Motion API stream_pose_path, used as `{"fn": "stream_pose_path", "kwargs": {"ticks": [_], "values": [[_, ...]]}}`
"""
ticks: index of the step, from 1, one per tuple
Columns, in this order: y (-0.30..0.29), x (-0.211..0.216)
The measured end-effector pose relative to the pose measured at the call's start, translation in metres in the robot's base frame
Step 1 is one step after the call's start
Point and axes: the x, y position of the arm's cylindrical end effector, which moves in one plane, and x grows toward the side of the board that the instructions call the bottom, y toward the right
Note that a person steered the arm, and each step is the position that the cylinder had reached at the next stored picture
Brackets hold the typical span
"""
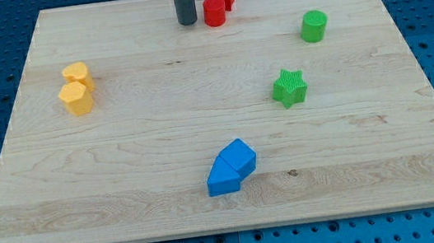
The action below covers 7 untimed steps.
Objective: Make a diagonal line with the red blocks and green circle
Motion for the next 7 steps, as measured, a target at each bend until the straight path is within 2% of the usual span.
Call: {"fn": "stream_pose_path", "kwargs": {"ticks": [2,5,7], "values": [[0.014,0.000],[0.080,0.000],[0.081,-0.020]]}}
